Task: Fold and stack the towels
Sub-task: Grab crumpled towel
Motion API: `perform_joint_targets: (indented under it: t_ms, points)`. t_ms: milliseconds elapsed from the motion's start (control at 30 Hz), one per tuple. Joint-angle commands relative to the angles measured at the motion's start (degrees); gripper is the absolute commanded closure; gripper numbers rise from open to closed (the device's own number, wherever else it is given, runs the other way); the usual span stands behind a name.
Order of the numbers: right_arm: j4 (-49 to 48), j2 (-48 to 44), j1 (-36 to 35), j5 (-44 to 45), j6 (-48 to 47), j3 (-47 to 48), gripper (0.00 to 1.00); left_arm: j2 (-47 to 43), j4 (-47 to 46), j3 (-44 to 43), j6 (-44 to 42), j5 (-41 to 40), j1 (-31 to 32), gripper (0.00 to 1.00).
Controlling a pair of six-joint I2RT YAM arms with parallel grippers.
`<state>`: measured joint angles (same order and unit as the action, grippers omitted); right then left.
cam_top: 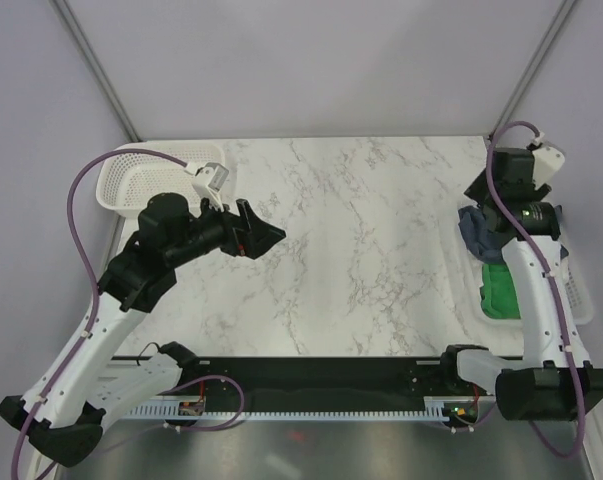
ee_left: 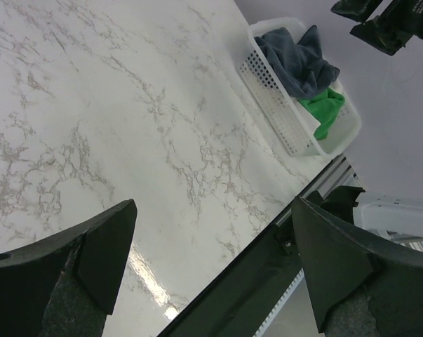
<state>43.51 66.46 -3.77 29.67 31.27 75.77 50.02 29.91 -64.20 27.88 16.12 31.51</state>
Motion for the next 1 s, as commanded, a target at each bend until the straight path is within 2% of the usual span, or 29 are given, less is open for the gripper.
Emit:
perform_joint_targets:
  t_ms: [0,167,267,500,667,967]
  points:
    - [3.3,-0.9,8.7,-6.1,-0.2,-3.7,0.26,-0.4,-1.6,0.4,1.3,2.9,-0.2,0.01]
    - [2.5,-1.0,17.9,-7.5,-1.6,-8.8,0.27,-0.4,-1.6,0.9,1.5,3.4,-0.2,0.01]
    - [-0.6,-0.7,22.6,-12.0,-2.4,-12.5,0.29,-0.2,-1.9,1.9,2.2,3.6,-0.2,0.02]
    - [-5.4,2.0,25.6,-13.6,-1.9,-16.9,0.36,1.7,-1.7,1.8,1.7,6.0,-0.2,0.02]
    - [-10.2,2.1,25.8,-20.5,-0.9,-19.9,0.43,2.8,-0.7,0.2,1.9,6.7,-0.2,0.02]
    - [-10.6,3.2,25.8,-18.2,-2.4,-19.7,0.49,0.5,-0.1,0.8,3.6,3.9,-0.2,0.02]
